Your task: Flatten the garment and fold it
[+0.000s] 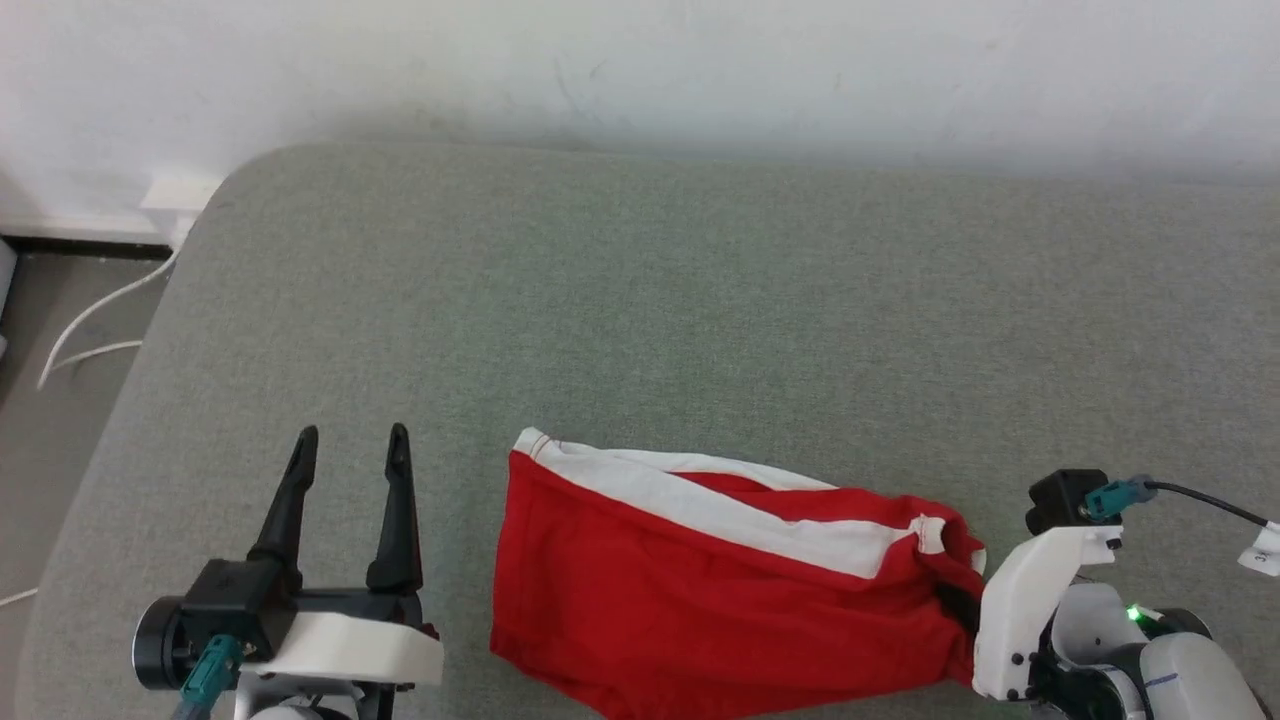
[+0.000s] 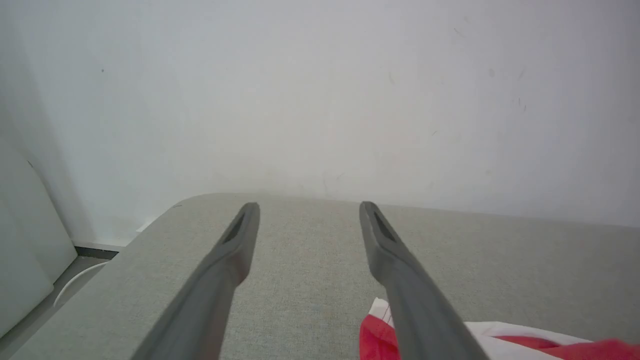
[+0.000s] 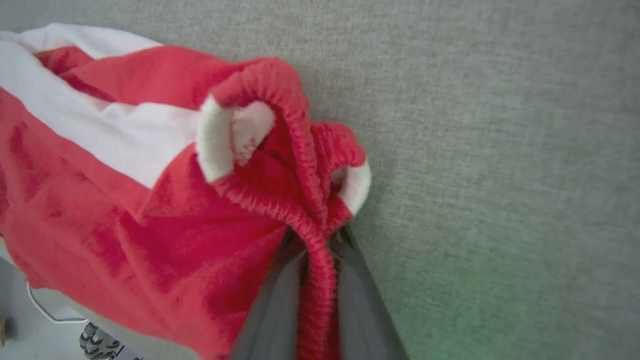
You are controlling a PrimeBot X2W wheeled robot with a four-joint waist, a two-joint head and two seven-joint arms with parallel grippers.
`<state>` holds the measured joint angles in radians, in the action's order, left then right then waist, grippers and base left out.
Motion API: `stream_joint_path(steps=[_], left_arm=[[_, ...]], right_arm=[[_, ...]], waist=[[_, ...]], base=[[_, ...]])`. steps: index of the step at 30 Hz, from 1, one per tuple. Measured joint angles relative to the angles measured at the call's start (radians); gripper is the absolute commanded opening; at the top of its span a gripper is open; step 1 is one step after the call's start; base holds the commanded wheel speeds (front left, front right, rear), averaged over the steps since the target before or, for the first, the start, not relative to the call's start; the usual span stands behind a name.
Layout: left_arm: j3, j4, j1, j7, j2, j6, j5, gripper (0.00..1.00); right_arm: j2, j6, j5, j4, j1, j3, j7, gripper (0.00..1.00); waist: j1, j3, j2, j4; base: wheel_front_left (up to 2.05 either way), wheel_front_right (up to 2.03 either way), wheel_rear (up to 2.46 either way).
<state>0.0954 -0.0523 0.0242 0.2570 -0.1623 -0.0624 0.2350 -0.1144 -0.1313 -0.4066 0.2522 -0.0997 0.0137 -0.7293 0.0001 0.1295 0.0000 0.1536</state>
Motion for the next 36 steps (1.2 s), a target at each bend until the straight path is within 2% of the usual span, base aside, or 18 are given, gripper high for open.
stream_joint_path(steps=[7, 15, 18, 20, 24, 28, 31, 36], left_arm=[[-0.013, -0.001, 0.014, 0.0, 0.004, 0.01, -0.017, 1.0], [-0.019, 0.004, 0.015, 0.0, 0.019, 0.028, -0.022, 1.0], [-0.023, 0.006, 0.015, 0.0, 0.021, 0.028, -0.023, 1.0], [-0.025, 0.008, 0.015, 0.0, 0.026, 0.031, -0.024, 1.0], [-0.03, 0.013, 0.03, 0.0, 0.029, 0.035, -0.026, 1.0], [-0.029, 0.021, 0.037, 0.0, 0.031, 0.037, -0.026, 1.0], [-0.024, 0.028, 0.039, 0.0, 0.033, 0.044, -0.026, 1.0], [-0.017, 0.032, 0.041, 0.0, 0.036, 0.045, -0.026, 1.0]], right_arm=[[-0.014, 0.0, -0.026, -0.021, -0.004, 0.003, 0.008, 0.0], [-0.057, 0.0, -0.03, -0.077, 0.033, -0.224, -0.04, 0.0], [-0.044, 0.0, -0.024, -0.1, 0.046, -0.285, -0.098, 0.0], [-0.011, 0.0, -0.054, -0.118, 0.049, -0.3, -0.16, 0.0], [0.051, 0.0, -0.226, -0.174, 0.051, -0.275, -0.276, 0.0], [0.059, 0.0, -0.431, -0.206, 0.065, -0.227, -0.326, 0.0], [0.059, 0.0, -0.552, -0.191, 0.071, -0.146, -0.286, 0.0], [0.061, 0.0, -0.544, -0.109, 0.047, 0.017, -0.158, 0.0]], waist=[[0.0001, -0.025, 0.0, -0.043], [0.0, -0.036, 0.0, -0.085], [0.0, -0.035, 0.0, -0.092], [0.0001, -0.037, 0.0, -0.094], [0.0, -0.046, 0.0, -0.091], [0.0, -0.055, 0.0, -0.074], [-0.0001, -0.065, 0.0, -0.06], [-0.0002, -0.07, 0.0, -0.032]], base=[[0.0, 0.0, 0.0], [0.0, 0.0, 0.0], [0.0, 0.0, 0.0], [0.0, 0.0, 0.0], [0.0, 0.0, 0.0], [0.0, 0.0, 0.0], [0.0, 0.0, 0.0], [0.0, 0.0, 0.0]])
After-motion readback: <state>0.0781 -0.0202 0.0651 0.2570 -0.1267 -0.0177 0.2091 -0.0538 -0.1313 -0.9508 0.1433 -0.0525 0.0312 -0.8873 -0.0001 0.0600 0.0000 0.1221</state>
